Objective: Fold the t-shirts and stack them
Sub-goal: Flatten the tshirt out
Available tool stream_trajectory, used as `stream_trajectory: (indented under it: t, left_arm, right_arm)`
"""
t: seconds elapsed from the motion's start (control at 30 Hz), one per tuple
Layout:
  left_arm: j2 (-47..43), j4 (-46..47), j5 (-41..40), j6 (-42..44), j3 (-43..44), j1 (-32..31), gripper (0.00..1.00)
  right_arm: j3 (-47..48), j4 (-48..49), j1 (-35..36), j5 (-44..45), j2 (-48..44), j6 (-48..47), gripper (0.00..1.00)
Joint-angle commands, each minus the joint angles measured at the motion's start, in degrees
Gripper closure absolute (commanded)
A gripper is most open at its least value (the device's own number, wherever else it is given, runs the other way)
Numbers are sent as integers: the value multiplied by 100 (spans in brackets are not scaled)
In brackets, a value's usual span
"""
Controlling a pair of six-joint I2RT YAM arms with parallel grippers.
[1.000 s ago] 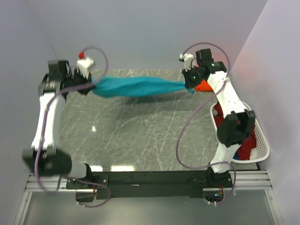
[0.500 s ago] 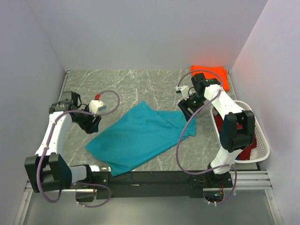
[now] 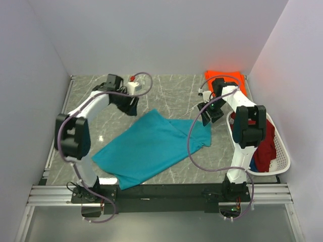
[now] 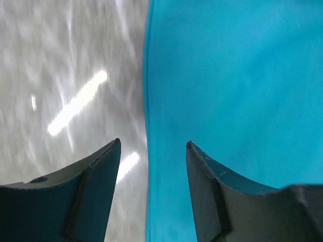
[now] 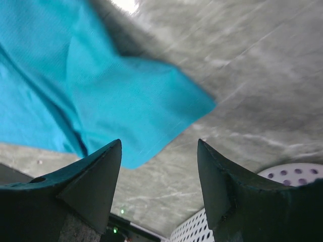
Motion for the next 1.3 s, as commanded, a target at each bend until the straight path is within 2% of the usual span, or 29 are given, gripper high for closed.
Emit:
stream_trajectory:
  t: [0.0,0.17,0.73,0.83,0.87,0.9,0.93,0.97,1.0,1.03,1.2,1.27]
  left_arm:
    - [648,644,-189,-735,845,-310,39]
    - [1605,810,-180,-954,1680,-688,39]
    - [3005,978,-734,-885,2552,-1444,42]
    - [3049,908,-760,-815,2499,-1514,56]
    - [3040,864,-769,-797,2447,-1514,70]
    - [3032,864,-787,-779,2403,-1523,76]
    - [3005,864,-821,-744,2333,-1523,82]
    - [2962,855,-839,-735,2315,-1523,95]
    - [2926,855,-866,-735,2280,-1514,100]
    - [2882,838,-866,-700,2271,-1497,100]
    - [2303,575,-629,-542,2428,-1199,100]
    - [2031,425,-523,-358,2674,-926,100]
  right_arm:
    - [226,184,14,-43,102,330,32]
    - [103,579,-3,194,261,567,32]
    - [253,677,-3,511,841,744,33]
    - [218,580,-12,397,903,700,48]
    - [191,554,-3,353,885,682,52]
    - [174,545,-12,275,877,673,62]
    - [139,536,-3,239,850,647,67]
    - [138,484,-12,186,841,629,73]
    - [138,457,-3,142,833,612,96]
    - [165,431,-12,72,806,612,100]
    - [384,176,-292,-507,376,577,100]
    - [691,1,-390,-1069,175,603,100]
